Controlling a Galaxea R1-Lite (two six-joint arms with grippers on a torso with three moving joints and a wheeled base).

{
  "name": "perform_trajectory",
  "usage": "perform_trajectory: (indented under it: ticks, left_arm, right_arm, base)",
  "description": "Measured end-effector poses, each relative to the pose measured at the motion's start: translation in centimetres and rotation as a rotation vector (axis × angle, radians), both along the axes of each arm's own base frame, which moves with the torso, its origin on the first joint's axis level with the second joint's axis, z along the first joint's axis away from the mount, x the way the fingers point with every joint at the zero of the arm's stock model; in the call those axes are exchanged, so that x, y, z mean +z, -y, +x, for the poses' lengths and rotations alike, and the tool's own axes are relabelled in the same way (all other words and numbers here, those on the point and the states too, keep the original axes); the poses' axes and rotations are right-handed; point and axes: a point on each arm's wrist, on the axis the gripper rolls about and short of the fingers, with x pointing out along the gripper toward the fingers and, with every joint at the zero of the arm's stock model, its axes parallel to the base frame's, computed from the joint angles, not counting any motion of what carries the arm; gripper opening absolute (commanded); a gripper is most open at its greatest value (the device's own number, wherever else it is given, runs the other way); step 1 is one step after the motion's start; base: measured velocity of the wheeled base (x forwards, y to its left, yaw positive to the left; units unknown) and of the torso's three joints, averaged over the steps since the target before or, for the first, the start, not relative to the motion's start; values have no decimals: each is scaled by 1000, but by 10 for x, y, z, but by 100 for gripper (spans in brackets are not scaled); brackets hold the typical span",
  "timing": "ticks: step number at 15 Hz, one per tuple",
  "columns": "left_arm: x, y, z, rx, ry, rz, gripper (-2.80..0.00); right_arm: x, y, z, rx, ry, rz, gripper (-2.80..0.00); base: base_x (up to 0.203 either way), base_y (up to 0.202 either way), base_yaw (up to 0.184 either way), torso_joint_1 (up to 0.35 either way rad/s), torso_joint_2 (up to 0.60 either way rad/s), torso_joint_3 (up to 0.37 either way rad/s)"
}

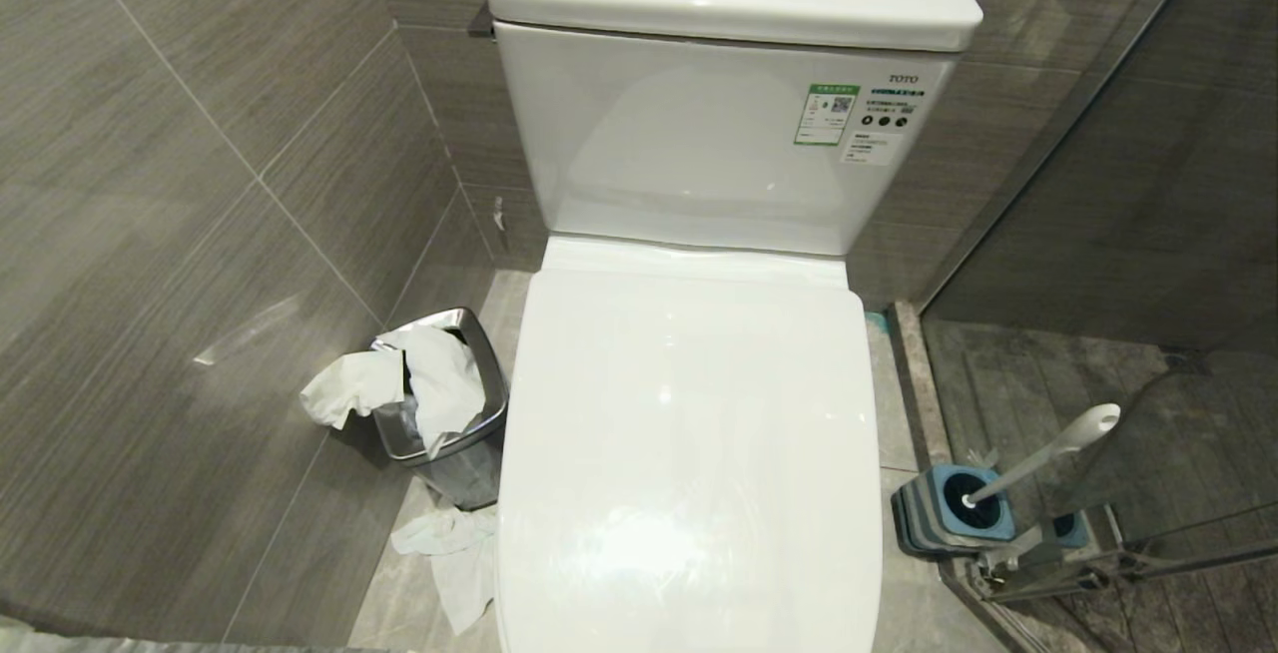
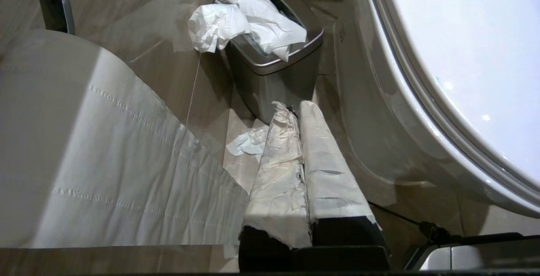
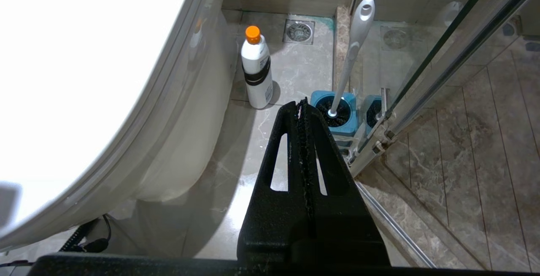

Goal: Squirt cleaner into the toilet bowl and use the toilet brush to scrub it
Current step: Use the left hand to lift the toilet lid slightly

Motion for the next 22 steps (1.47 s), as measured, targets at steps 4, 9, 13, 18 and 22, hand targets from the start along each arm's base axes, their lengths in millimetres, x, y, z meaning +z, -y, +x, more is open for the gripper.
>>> perform_trajectory:
  ticks: [4, 9, 13, 18, 22]
  left_arm:
    - [0, 0, 0, 6, 0, -7, -280]
    - [0, 0, 0, 6, 0, -6, -280]
    - [0, 0, 0, -2, 2, 28, -280]
    - [0, 0, 0, 8, 0, -6, -280]
    - [0, -1, 0, 25, 0, -42, -280]
  right_arm:
    - [0, 0, 0, -1, 0, 0, -280]
    - [0, 0, 0, 0, 0, 0, -280]
    - [0, 0, 0, 0, 0, -7, -280]
    - [0, 0, 0, 7, -2, -30, -280]
    - [0, 0, 0, 5, -1, -7, -280]
  base:
    - [0, 0, 0, 0, 0, 0]
    - [0, 0, 0, 0, 0, 0]
    - [0, 0, 0, 0, 0, 0]
    - [0, 0, 0, 0, 0, 0]
    - [0, 0, 0, 0, 0, 0]
